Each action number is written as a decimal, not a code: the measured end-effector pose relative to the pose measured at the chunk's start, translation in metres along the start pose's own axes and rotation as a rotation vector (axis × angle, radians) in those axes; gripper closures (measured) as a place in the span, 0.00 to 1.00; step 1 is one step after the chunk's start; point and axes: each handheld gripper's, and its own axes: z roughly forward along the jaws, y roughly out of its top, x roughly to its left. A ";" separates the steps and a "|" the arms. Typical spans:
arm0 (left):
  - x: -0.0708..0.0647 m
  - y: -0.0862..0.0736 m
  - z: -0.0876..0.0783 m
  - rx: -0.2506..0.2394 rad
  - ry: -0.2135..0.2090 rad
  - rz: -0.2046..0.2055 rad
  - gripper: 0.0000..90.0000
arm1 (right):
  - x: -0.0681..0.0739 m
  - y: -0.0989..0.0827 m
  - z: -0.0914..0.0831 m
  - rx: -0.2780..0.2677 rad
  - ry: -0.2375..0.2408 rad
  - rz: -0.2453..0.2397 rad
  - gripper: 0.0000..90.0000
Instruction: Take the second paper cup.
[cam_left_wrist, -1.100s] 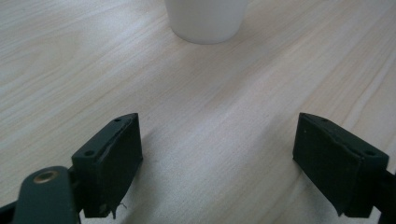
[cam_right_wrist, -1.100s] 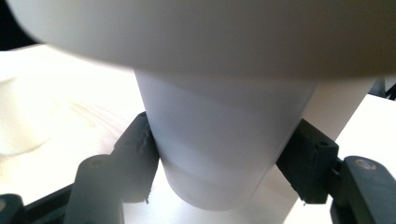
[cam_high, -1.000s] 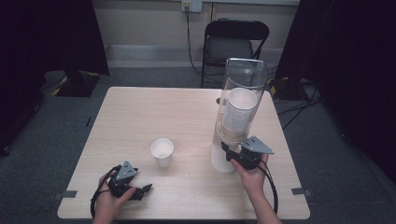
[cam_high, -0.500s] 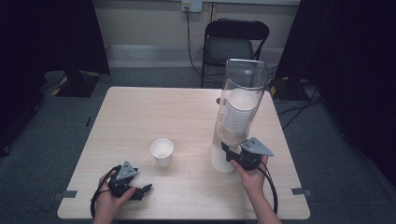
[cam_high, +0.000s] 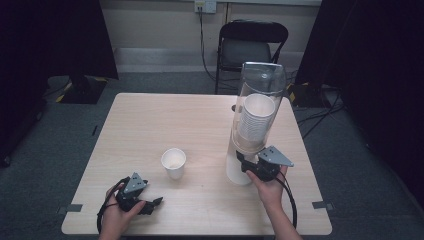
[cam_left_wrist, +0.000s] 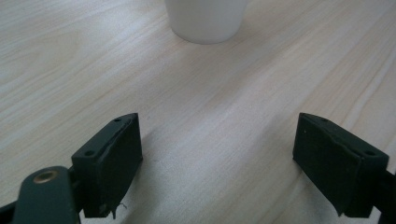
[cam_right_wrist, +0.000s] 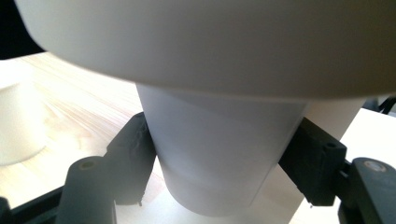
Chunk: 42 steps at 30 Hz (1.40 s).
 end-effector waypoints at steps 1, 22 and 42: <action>0.000 0.000 0.000 0.000 0.000 0.000 0.17 | 0.000 0.000 0.000 0.005 -0.001 -0.006 0.38; 0.000 0.000 0.000 -0.001 0.000 -0.003 0.17 | -0.007 -0.040 0.003 0.292 0.063 -0.052 0.41; 0.000 0.000 -0.001 0.003 -0.001 -0.003 0.17 | -0.049 -0.056 -0.037 0.295 -0.018 0.028 0.38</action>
